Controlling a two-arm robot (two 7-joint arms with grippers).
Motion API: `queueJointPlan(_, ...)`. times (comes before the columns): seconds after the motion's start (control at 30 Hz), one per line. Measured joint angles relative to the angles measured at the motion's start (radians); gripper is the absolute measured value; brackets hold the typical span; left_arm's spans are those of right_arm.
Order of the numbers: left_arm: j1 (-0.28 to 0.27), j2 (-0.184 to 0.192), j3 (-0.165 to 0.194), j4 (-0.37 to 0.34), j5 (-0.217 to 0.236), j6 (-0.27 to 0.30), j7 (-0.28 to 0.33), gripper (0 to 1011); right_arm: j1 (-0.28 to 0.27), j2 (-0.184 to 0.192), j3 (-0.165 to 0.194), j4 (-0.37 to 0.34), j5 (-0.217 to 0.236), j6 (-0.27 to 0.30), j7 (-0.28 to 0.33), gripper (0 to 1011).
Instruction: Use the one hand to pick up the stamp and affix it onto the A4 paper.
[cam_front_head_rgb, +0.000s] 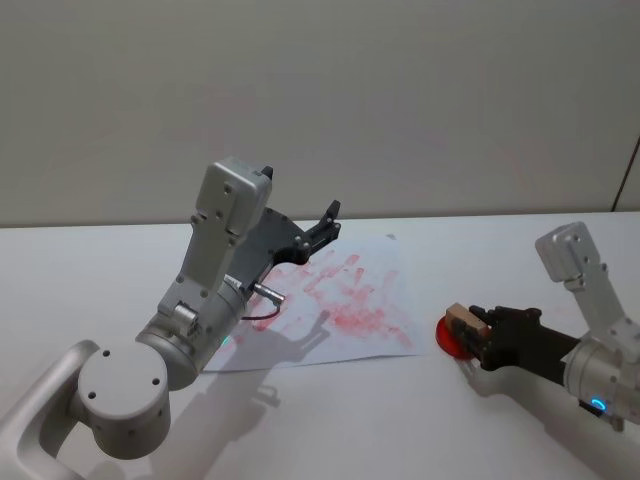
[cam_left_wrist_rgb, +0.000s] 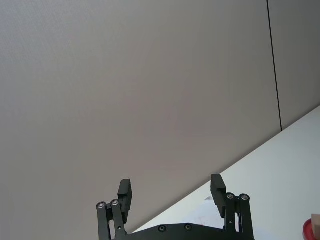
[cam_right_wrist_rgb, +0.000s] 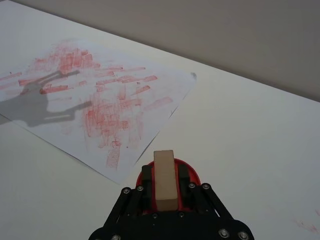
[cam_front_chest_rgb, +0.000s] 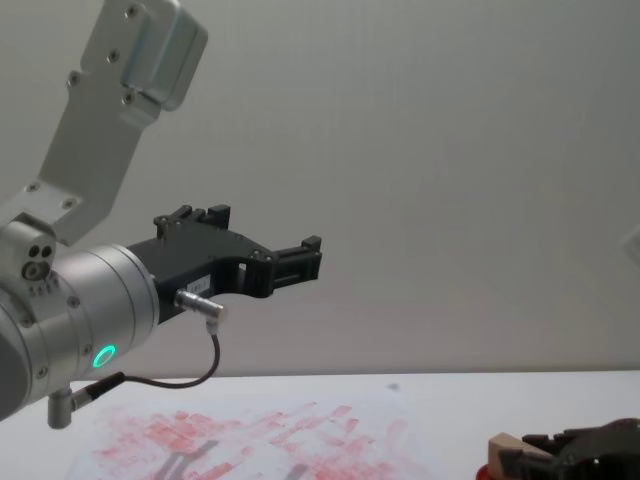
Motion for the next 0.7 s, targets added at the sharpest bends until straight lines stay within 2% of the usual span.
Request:
queueJointPlan(0.2,0.0,0.0,0.0,0.0,0.0,0.0,0.0,1001,0.012,-0.007,-0.004,0.016,-0.01,-0.001,0.008,470)
queueJointPlan(0.33,0.0,0.0,0.0,0.0,0.0,0.0,0.0,1001,0.017,-0.01,-0.006,0.022,-0.014,-0.002,0.012,565)
queueJointPlan(0.37,0.0,0.0,0.0,0.0,0.0,0.0,0.0,1001,0.018,-0.01,-0.007,0.024,-0.015,-0.002,0.012,623)
queueJointPlan(0.47,0.0,0.0,0.0,0.0,0.0,0.0,0.0,1001,0.021,-0.012,-0.008,0.028,-0.017,-0.002,0.014,692)
queueJointPlan(0.53,0.0,0.0,0.0,0.0,0.0,0.0,0.0,1001,0.023,-0.013,-0.008,0.03,-0.018,-0.002,0.015,785)
queueJointPlan(0.57,0.0,0.0,0.0,0.0,0.0,0.0,0.0,1001,0.023,-0.013,-0.008,0.03,-0.018,-0.002,0.015,785)
queueJointPlan(0.7,0.0,0.0,0.0,0.0,0.0,0.0,0.0,1001,0.025,-0.014,-0.009,0.033,-0.02,-0.003,0.017,910)
